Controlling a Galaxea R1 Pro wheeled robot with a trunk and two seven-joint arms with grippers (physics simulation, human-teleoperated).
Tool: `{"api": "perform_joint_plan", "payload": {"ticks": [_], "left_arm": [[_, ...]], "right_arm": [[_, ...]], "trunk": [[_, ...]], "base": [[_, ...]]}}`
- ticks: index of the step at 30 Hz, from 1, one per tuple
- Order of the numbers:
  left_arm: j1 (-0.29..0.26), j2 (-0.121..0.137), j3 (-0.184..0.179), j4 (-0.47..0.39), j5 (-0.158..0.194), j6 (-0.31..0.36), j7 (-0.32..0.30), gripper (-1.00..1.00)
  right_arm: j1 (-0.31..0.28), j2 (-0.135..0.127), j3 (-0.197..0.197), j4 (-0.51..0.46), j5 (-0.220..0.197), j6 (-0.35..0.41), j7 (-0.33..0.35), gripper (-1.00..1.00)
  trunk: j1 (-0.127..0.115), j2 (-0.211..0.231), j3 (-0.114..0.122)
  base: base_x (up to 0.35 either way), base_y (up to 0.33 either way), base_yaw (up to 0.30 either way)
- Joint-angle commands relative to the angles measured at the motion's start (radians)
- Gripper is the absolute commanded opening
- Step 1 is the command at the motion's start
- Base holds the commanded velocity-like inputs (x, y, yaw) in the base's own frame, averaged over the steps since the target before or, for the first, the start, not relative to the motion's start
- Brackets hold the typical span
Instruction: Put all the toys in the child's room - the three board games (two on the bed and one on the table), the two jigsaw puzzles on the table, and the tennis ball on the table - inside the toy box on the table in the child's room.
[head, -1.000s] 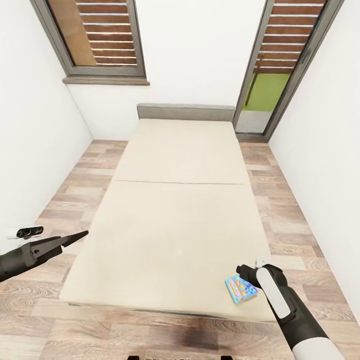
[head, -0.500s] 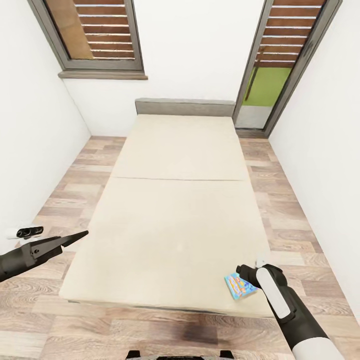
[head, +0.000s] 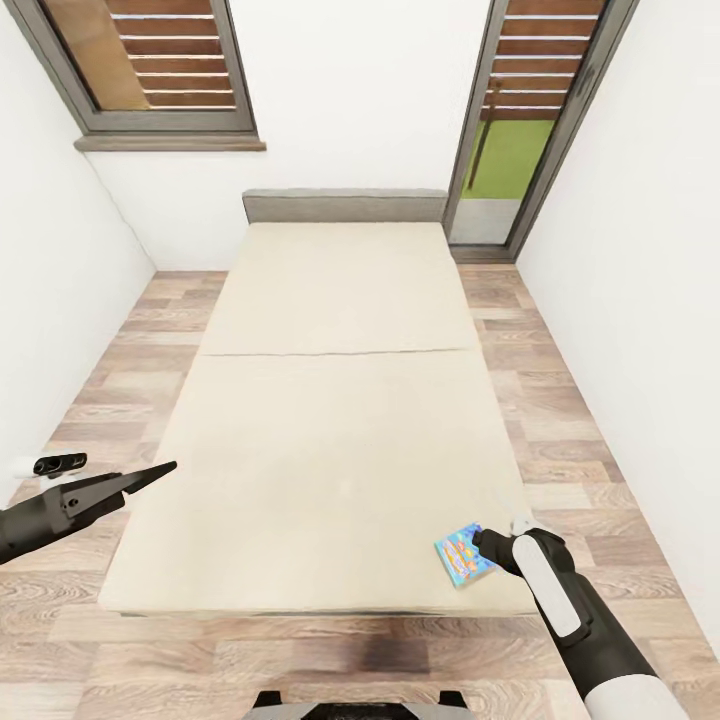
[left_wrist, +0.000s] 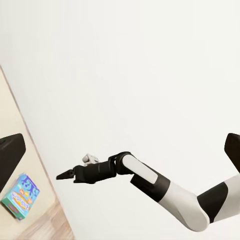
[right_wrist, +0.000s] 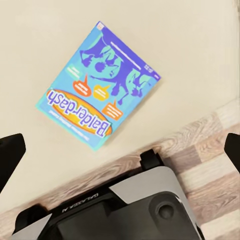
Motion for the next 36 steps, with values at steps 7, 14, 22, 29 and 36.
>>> {"api": "perform_joint_plan", "payload": {"ticks": [7,14,22,29,36], "left_arm": [[0.0,0.0,0.0,0.0,0.0,0.011,-0.004,1.0],[0.0,0.0,0.001,0.0,-0.001,0.011,-0.004,1.0],[0.0,0.001,0.002,0.0,-0.001,0.011,-0.004,1.0],[0.0,0.0,0.001,0.0,0.0,0.011,-0.004,1.0],[0.0,0.0,0.001,0.0,-0.001,0.011,-0.004,1.0]], "right_arm": [[-0.001,0.005,0.004,-0.007,-0.01,0.0,-0.01,1.0],[-0.001,0.008,0.006,-0.013,-0.01,-0.013,-0.01,1.0],[-0.002,0.011,0.052,-0.018,-0.01,-0.015,-0.02,1.0],[-0.002,0.01,0.098,-0.138,-0.012,0.002,-0.025,1.0],[-0.002,0.041,0.101,-0.317,-0.012,0.119,-0.027,1.0]], "trunk": [[0.0,-0.002,-0.012],[0.0,-0.002,-0.015],[0.0,-0.002,-0.016],[0.0,-0.002,-0.016],[0.0,-0.002,-0.016]], "base": [[0.0,0.0,-0.154],[0.0,0.0,-0.053],[0.0,0.0,-0.006],[0.0,0.0,0.0],[0.0,0.0,0.0]]}}
